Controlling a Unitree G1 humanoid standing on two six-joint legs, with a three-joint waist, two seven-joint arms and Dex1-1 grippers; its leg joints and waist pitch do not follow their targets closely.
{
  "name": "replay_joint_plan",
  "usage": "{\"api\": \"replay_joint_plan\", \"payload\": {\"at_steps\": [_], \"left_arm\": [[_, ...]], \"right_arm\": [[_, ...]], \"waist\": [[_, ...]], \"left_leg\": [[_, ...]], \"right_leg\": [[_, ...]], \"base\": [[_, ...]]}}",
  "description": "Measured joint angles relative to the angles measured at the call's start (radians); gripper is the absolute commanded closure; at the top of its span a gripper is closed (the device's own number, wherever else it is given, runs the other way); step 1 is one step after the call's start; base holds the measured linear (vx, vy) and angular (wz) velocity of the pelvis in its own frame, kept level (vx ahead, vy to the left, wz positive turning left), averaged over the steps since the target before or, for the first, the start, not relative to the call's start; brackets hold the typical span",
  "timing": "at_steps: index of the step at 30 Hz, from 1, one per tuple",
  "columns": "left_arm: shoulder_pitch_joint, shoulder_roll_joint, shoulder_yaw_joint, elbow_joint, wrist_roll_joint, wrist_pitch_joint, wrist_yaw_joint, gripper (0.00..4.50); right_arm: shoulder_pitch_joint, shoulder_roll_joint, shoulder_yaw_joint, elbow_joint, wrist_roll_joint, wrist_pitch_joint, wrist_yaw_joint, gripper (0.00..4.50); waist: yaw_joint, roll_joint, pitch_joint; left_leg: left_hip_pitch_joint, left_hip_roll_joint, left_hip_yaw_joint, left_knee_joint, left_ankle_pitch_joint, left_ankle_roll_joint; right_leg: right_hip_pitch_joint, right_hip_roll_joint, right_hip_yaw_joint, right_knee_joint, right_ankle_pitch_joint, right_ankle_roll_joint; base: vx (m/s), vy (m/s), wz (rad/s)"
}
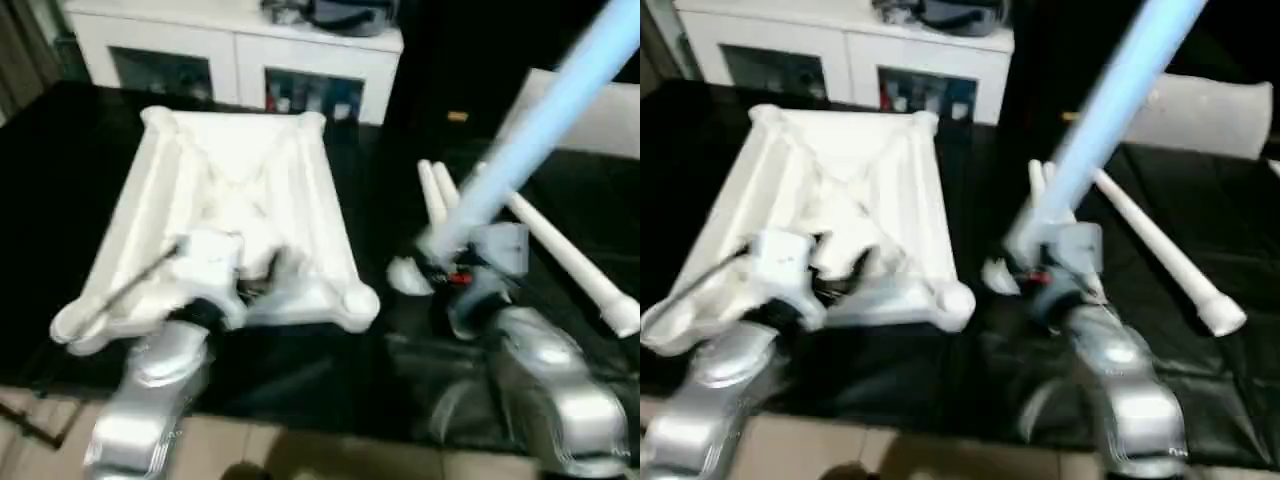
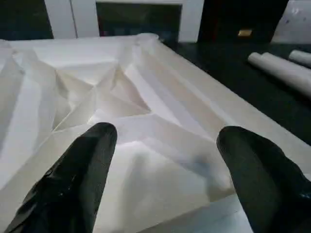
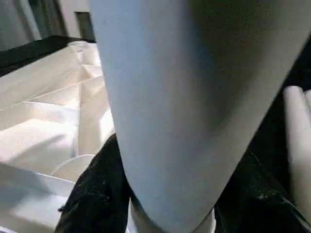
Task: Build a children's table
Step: Pick table leg
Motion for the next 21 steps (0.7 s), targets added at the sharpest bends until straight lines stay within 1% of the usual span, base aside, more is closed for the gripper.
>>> {"api": "replay_joint_plan", "payload": {"at_steps": [1,2,3,4,5,6,7,8,9,10,11,12,14,15,17,18,19,20,21], "left_arm": [[0.000,-0.001,0.000,-0.001,0.000,0.003,0.000,0.52],[0.000,-0.003,0.003,-0.002,-0.005,0.011,-0.004,0.52],[0.001,-0.006,-0.002,-0.004,-0.009,0.018,-0.007,0.42],[0.003,-0.005,-0.003,-0.004,-0.015,0.024,-0.014,0.31],[0.004,-0.005,-0.003,-0.004,-0.017,0.027,-0.018,0.31],[0.002,0.010,-0.008,-0.004,-0.018,0.031,-0.031,0.14],[-0.003,0.042,-0.017,-0.004,-0.018,0.037,-0.052,0.06],[-0.016,0.077,-0.025,-0.001,-0.017,0.041,-0.085,0.02],[-0.034,0.132,-0.041,0.000,-0.018,0.044,-0.137,0.00],[-0.045,0.163,-0.043,0.004,-0.019,0.044,-0.178,0.00],[-0.055,0.174,-0.046,0.006,-0.021,0.044,-0.203,0.00],[-0.080,0.194,-0.061,0.022,-0.026,0.043,-0.252,0.00],[-0.135,0.230,-0.101,0.066,-0.030,0.040,-0.329,0.00],[-0.167,0.253,-0.115,0.101,-0.029,0.040,-0.364,0.00],[-0.197,0.259,-0.119,0.140,-0.024,0.039,-0.391,0.00],[-0.221,0.253,-0.121,0.174,-0.022,0.040,-0.394,0.00],[-0.228,0.250,-0.121,0.187,-0.022,0.040,-0.394,0.00],[-0.231,0.247,-0.121,0.196,-0.023,0.040,-0.391,0.00],[-0.231,0.219,-0.111,0.205,-0.023,0.040,-0.357,0.00]], "right_arm": [[0.000,-0.002,-0.004,0.002,0.000,-0.003,0.000,2.60],[0.001,-0.005,-0.014,0.008,0.011,-0.003,0.010,2.60],[0.001,-0.007,-0.023,0.016,0.022,-0.004,0.019,2.60],[0.004,-0.007,-0.024,0.020,0.032,-0.004,0.027,2.60],[0.005,-0.007,-0.024,0.021,0.036,-0.004,0.032,2.60],[0.005,-0.007,-0.024,0.021,0.044,-0.004,0.043,2.60],[0.005,-0.007,-0.024,0.020,0.055,-0.004,0.055,2.60],[0.003,-0.003,-0.026,0.019,0.068,-0.006,0.066,2.60],[-0.002,0.009,-0.030,0.019,0.082,-0.009,0.073,2.60],[-0.009,0.013,-0.032,0.022,0.092,-0.014,0.076,2.60],[-0.018,0.016,-0.033,0.023,0.099,-0.018,0.076,2.60],[-0.027,0.016,-0.040,0.026,0.101,-0.022,0.075,2.60],[-0.041,0.009,-0.042,0.039,0.093,-0.036,0.072,2.60],[-0.056,0.003,-0.041,0.049,0.093,-0.036,0.075,2.60],[-0.061,-0.007,-0.043,0.052,0.097,-0.028,0.083,2.60],[-0.061,-0.013,-0.042,0.053,0.096,-0.024,0.089,2.60],[-0.061,-0.011,-0.041,0.054,0.097,-0.024,0.090,2.60],[-0.061,-0.011,-0.041,0.054,0.096,-0.024,0.091,2.60],[-0.057,-0.011,-0.044,0.053,0.095,-0.024,0.082,2.60]], "waist": [[0.004,-0.011,-0.003],[0.004,-0.016,-0.003],[0.007,-0.020,-0.001],[0.009,-0.022,0.000],[0.006,-0.021,0.001],[0.002,-0.017,0.004],[0.000,-0.016,0.007],[0.000,-0.015,0.012],[-0.003,-0.015,0.017],[-0.003,-0.011,0.021],[-0.004,-0.006,0.024],[-0.006,-0.003,0.027],[-0.009,-0.003,0.028],[-0.015,-0.001,0.029],[-0.024,0.006,0.033],[-0.027,0.010,0.036],[-0.027,0.010,0.036],[-0.027,0.013,0.038],[-0.025,0.013,0.039]], "left_leg": [[-0.002,-0.015,0.005,0.000,0.001,-0.002],[-0.005,-0.017,0.010,-0.006,0.006,-0.009],[-0.009,-0.017,0.014,-0.022,0.019,-0.011],[-0.006,-0.015,0.016,-0.033,0.023,-0.015],[-0.003,-0.012,0.017,-0.041,0.028,-0.014],[0.005,-0.006,0.020,-0.052,0.033,-0.020],[0.012,0.001,0.026,-0.054,0.035,-0.020],[0.018,0.005,0.030,-0.054,0.035,-0.021],[0.024,0.011,0.038,-0.054,0.035,-0.021],[0.028,0.012,0.038,-0.054,0.035,-0.021],[0.029,0.014,0.037,-0.055,0.035,-0.021],[0.030,0.015,0.038,-0.060,0.035,-0.022],[0.030,0.015,0.039,-0.069,0.035,-0.022],[0.030,0.015,0.041,-0.074,0.035,-0.022],[0.030,0.015,0.040,-0.077,0.035,-0.022],[0.028,0.015,0.042,-0.078,0.035,-0.022],[0.026,0.015,0.047,-0.081,0.035,-0.022],[0.027,0.015,0.049,-0.085,0.035,-0.022],[0.026,0.015,0.062,-0.100,0.035,-0.022]], "right_leg": [[-0.010,-0.018,0.022,-0.039,0.008,0.001],[-0.017,-0.018,0.034,-0.033,0.008,0.000],[-0.021,-0.019,0.034,-0.036,0.018,-0.004],[-0.021,-0.019,0.032,-0.042,0.026,-0.007],[-0.018,-0.017,0.031,-0.052,0.035,-0.009],[-0.007,-0.014,0.026,-0.069,0.041,-0.019],[0.001,-0.013,0.024,-0.075,0.047,-0.024],[0.001,-0.013,0.022,-0.076,0.046,-0.022],[0.005,-0.016,0.018,-0.076,0.046,-0.022],[0.007,-0.021,0.009,-0.079,0.045,-0.022],[0.011,-0.021,0.005,-0.085,0.045,-0.022],[0.014,-0.022,0.003,-0.093,0.045,-0.022],[0.015,-0.022,0.002,-0.106,0.045,-0.022],[0.014,-0.022,0.002,-0.113,0.045,-0.022],[0.015,-0.024,-0.004,-0.122,0.045,-0.023],[0.015,-0.031,-0.013,-0.122,0.044,-0.025],[0.016,-0.037,-0.019,-0.120,0.043,-0.025],[0.015,-0.038,-0.021,-0.120,0.039,-0.033],[0.012,-0.038,-0.022,-0.110,0.023,-0.047]], "base": [[-0.195,0.095,0.05],[-0.075,-0.014,0.02],[-0.075,-0.014,0.02],[-0.064,-0.044,-0.05],[-0.119,-0.023,0.01],[-0.119,-0.023,0.01],[-0.129,-0.002,0.05],[-0.150,0.003,0.02],[-0.150,0.003,0.02],[-0.139,0.018,-0.09],[-0.115,0.035,-0.09],[-0.115,0.035,-0.09],[-0.106,0.035,-0.03],[-0.104,0.035,-0.05],[-0.095,0.044,-0.10],[-0.092,0.046,-0.09],[-0.091,0.034,-0.08],[-0.131,0.012,-0.04],[-0.131,0.012,-0.04]]}}
